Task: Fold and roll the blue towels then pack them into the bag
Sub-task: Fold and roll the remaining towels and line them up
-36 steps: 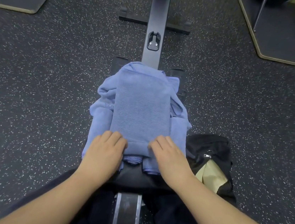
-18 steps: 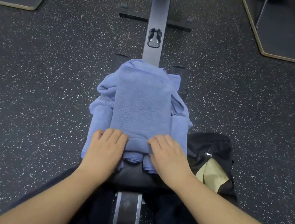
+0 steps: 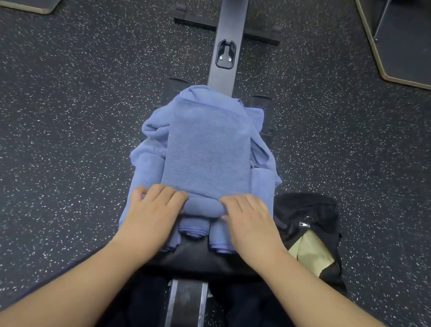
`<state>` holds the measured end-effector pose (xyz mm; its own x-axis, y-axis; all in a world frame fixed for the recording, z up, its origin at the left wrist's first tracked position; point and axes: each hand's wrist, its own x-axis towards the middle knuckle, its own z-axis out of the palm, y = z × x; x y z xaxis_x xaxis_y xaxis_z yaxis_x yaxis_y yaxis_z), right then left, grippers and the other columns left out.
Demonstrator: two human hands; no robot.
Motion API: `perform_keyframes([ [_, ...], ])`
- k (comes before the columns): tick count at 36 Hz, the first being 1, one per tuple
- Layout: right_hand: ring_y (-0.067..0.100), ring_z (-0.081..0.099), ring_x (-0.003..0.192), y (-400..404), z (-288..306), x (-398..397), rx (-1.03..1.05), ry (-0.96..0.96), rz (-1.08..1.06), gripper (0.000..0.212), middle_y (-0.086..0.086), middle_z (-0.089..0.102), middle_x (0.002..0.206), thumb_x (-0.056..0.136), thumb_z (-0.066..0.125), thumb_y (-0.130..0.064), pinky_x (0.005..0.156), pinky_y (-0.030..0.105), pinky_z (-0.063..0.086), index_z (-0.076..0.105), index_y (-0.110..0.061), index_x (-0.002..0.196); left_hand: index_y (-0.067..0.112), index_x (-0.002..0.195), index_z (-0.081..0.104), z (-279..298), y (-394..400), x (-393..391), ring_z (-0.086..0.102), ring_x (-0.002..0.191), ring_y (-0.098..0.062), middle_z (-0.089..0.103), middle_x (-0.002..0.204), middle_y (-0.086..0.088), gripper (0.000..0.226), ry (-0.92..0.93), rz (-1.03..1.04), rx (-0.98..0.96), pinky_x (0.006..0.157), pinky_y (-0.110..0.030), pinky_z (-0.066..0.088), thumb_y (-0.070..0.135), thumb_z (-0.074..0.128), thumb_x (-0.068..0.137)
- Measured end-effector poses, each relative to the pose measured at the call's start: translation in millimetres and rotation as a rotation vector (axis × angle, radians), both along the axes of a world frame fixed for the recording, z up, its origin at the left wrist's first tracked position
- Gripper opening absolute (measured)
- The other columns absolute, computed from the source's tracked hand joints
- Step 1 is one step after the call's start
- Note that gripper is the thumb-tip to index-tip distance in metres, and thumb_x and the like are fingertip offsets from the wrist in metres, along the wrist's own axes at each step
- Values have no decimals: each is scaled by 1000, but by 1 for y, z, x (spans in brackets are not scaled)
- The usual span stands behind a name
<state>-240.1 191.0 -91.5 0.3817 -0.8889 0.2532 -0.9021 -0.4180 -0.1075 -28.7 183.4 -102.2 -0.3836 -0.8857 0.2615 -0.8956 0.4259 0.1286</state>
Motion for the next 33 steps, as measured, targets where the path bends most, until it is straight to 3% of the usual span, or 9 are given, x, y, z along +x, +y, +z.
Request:
perform_keyframes([
  [6,24,55,72,2,0,-2,105,-6,21,33,-2,57,78,73,65,-15,73,29,31,57,-22,104,22,95,60,-2,-1,1,43,87,-19,61,80,4,23,43,8,-14,74,-35,23,27,40,85],
  [9,23,56,72,3,1,-2,150,4,31,47,-3,56,78,68,75,-12,67,32,43,52,-26,106,23,94,61,-3,-1,3,42,87,-20,61,78,5,25,41,7,3,74,-35,22,28,38,86],
  [18,25,55,69,4,1,0,156,-1,9,39,0,53,79,66,74,-8,59,34,47,61,-21,100,25,89,67,2,0,-1,40,84,-20,57,75,6,31,23,37,30,72,-36,22,32,38,87],
  [26,23,56,79,4,7,3,84,49,-24,38,-2,56,84,71,37,-17,68,30,36,64,-20,96,24,91,70,1,0,0,40,86,-20,57,83,1,33,30,41,24,74,-35,23,33,38,89],
  [29,24,56,81,3,7,3,65,26,-23,37,-1,57,85,72,38,-16,71,31,32,65,-18,96,22,94,65,4,0,-1,41,86,-19,58,85,3,27,41,43,20,73,-34,23,28,39,88],
  [33,20,44,86,2,8,3,27,-28,-30,34,1,58,90,74,43,-18,71,31,30,67,-17,98,23,89,54,10,1,-1,41,84,-19,56,88,3,21,71,0,34,70,-32,19,25,42,72],
])
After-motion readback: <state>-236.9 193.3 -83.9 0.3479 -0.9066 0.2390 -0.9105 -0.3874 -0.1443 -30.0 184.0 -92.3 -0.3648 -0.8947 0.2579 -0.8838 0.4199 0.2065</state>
